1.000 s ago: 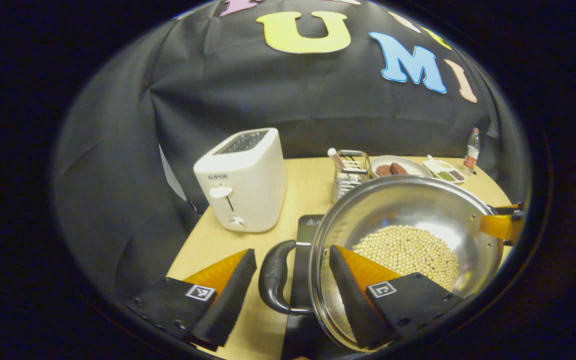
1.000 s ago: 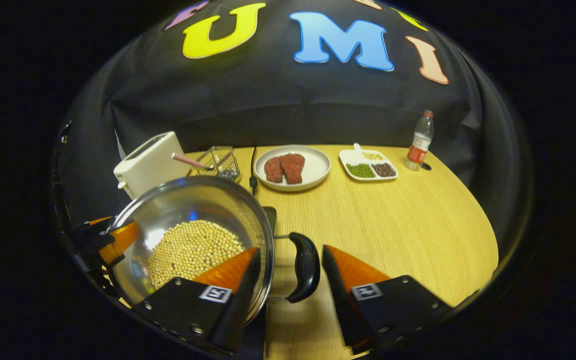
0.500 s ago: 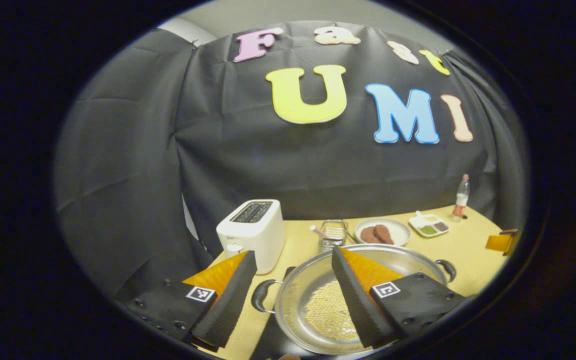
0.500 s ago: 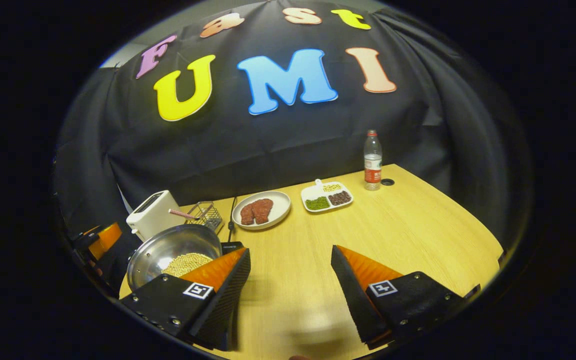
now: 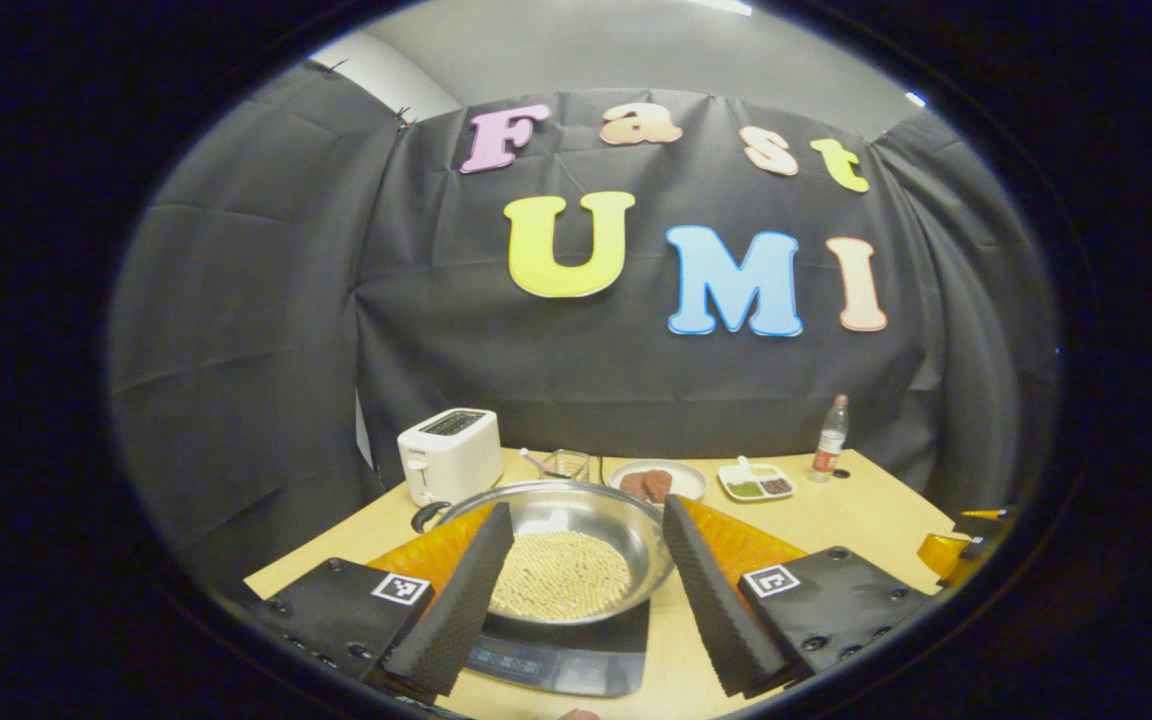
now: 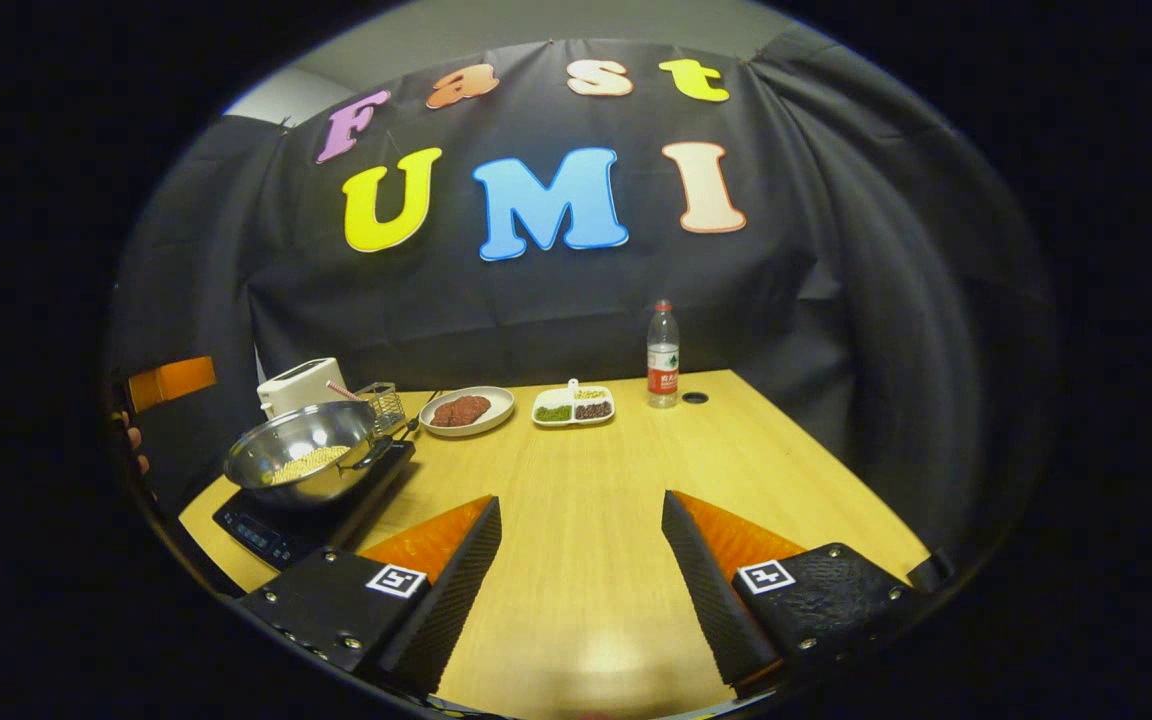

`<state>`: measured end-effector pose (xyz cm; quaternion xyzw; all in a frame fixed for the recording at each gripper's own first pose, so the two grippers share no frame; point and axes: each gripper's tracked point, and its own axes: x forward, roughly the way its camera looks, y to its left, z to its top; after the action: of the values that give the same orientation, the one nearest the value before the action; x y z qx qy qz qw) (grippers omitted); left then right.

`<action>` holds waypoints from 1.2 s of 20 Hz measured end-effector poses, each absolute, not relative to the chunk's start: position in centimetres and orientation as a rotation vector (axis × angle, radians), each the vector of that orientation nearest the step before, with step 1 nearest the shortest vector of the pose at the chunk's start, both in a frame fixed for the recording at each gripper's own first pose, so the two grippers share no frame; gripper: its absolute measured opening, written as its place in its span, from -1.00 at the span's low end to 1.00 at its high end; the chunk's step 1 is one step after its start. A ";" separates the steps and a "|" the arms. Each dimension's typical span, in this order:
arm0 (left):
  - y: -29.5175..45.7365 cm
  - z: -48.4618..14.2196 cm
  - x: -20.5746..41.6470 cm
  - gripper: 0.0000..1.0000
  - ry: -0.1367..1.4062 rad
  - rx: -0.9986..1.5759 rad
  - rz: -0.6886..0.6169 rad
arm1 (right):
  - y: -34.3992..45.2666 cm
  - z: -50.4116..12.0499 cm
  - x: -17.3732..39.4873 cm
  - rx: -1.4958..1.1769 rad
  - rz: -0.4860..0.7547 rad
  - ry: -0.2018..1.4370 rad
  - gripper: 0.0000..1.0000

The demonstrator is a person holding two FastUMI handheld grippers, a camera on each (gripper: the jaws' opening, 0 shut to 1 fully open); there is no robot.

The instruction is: First push the handle of the pot to place it horizontally, then grasp the pot with both hands and set it on the induction cooktop.

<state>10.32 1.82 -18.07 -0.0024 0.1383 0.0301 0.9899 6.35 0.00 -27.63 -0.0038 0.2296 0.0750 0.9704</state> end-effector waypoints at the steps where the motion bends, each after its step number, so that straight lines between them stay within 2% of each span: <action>1: 0.3 -17.9 8.9 0.96 0.282 0.008 0.047 | -1.2 -27.3 5.8 -0.034 0.151 0.453 0.94; 6: -4.4 -15.9 4.9 1.00 0.270 0.033 -0.041 | -5.5 -22.7 3.4 -0.068 0.097 0.345 0.94; 11: -4.7 -12.3 3.0 1.00 0.210 0.031 -0.102 | -5.3 -15.4 1.3 -0.071 0.069 0.202 0.94; 12: -4.5 -11.4 2.7 0.82 0.191 0.032 -0.105 | -5.1 -14.1 1.0 -0.080 0.068 0.174 0.94; 13: -4.0 -10.8 2.3 0.82 0.176 0.032 -0.108 | -4.7 -13.0 0.8 -0.093 0.072 0.157 0.94; 14: -3.7 -10.2 1.9 1.00 0.168 0.025 -0.113 | -4.2 -11.7 0.7 -0.104 0.082 0.136 0.94; 17: -3.0 -8.6 1.1 1.00 0.144 -0.016 -0.123 | -3.0 -6.8 0.8 -0.120 0.087 0.017 0.94; 18: -2.6 -8.0 1.0 0.96 0.132 -0.016 -0.124 | -2.7 -6.0 0.7 -0.109 0.077 -0.007 0.92; 22: -1.5 -6.3 0.6 1.00 0.093 0.007 -0.117 | -2.3 -6.1 0.4 -0.078 0.048 0.003 0.92; 24: -1.0 -6.0 0.3 0.88 0.075 0.030 -0.110 | -2.1 -6.3 0.7 -0.093 0.047 0.006 0.92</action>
<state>0.25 -0.98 -5.95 0.0152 0.0374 -0.0548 0.9977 0.66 -2.14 -6.35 -0.0466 0.0028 0.0236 0.9986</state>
